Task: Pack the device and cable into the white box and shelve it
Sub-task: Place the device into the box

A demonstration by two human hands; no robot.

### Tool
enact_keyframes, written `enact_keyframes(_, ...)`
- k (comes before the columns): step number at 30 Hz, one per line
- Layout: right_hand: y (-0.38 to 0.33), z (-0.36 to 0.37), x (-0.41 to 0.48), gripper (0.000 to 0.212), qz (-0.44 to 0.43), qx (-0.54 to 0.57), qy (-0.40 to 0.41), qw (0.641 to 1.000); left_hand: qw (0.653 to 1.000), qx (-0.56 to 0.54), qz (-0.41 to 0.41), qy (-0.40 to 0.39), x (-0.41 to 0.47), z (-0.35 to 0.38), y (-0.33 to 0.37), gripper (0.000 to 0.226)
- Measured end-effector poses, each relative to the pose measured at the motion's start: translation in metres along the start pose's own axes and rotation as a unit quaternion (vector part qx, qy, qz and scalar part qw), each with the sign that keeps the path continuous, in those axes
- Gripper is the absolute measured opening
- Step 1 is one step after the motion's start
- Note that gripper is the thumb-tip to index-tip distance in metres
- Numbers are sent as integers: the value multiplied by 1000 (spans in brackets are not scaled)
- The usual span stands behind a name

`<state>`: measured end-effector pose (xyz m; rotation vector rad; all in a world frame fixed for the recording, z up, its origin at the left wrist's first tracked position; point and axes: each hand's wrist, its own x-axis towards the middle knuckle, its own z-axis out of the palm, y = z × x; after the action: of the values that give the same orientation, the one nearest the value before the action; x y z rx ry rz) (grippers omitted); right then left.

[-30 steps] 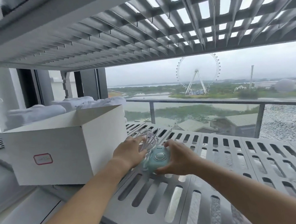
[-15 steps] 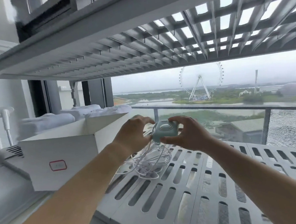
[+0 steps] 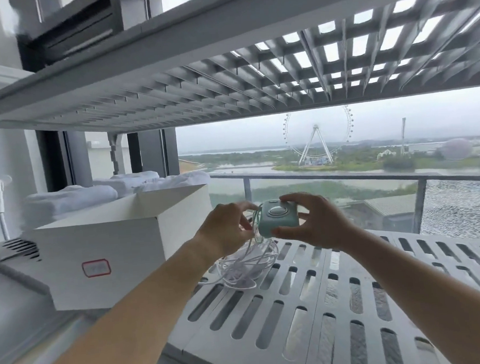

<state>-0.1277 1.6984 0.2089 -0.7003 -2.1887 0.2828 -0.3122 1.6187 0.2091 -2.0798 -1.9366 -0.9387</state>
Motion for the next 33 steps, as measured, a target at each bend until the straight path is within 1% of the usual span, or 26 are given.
enact_keyframes(5, 25, -9, -18, 92, 6, 38, -58, 998, 997, 43, -22, 53, 4, 19, -5, 43)
enact_keyframes(7, 33, -12, -22, 95, 6, 50, -55, 997, 997, 58, -38, 39, 6, 23, -7, 41)
enact_keyframes(10, 35, -13, -23, 96, -2, 79, -41, 996, 997, 62, -46, -7, 7, 31, -5, 37)
enact_keyframes(12, 33, -14, -20, 94, -5, 105, -28, 994, 998, 50, -37, 0, 6, 31, -3, 44)
enact_keyframes(15, 27, -10, -12, 81, -10, 126, -21, 992, 999, 1, 16, 44, 3, 19, 3, 67)
enact_keyframes(16, 23, -8, -9, 77, -15, 128, -21, 991, 997, -10, 44, 58, 2, 13, 4, 71)
enact_keyframes(17, 20, -5, -6, 74, -21, 133, -20, 991, 995, -14, 73, 71, 0, 7, 6, 70)
enact_keyframes(19, 12, 0, 0, 69, -33, 155, -20, 987, 987, -4, 128, 97, -3, -5, 7, 60)
enact_keyframes(22, -6, 5, 10, 65, -50, 201, -27, 978, 976, 45, 162, 141, -9, -24, 3, 49)
enact_keyframes(24, -19, 7, 18, 68, -73, 195, -29, 978, 970, 86, 158, 164, -13, -37, -2, 47)
enact_keyframes(26, -31, 10, 25, 66, -110, 178, -17, 978, 966, 113, 146, 183, -18, -49, -9, 49)
enact_keyframes(29, -47, 15, 31, 64, -159, 191, 5, 969, 961, 138, 125, 206, -25, -64, -21, 49)
enact_keyframes(30, -52, 17, 33, 61, -178, 174, 26, 968, 961, 138, 119, 208, -27, -68, -26, 48)
enact_keyframes(33, -70, 31, 38, 41, -264, 79, 107, 955, 962, 142, 112, 204, -32, -78, -38, 43)
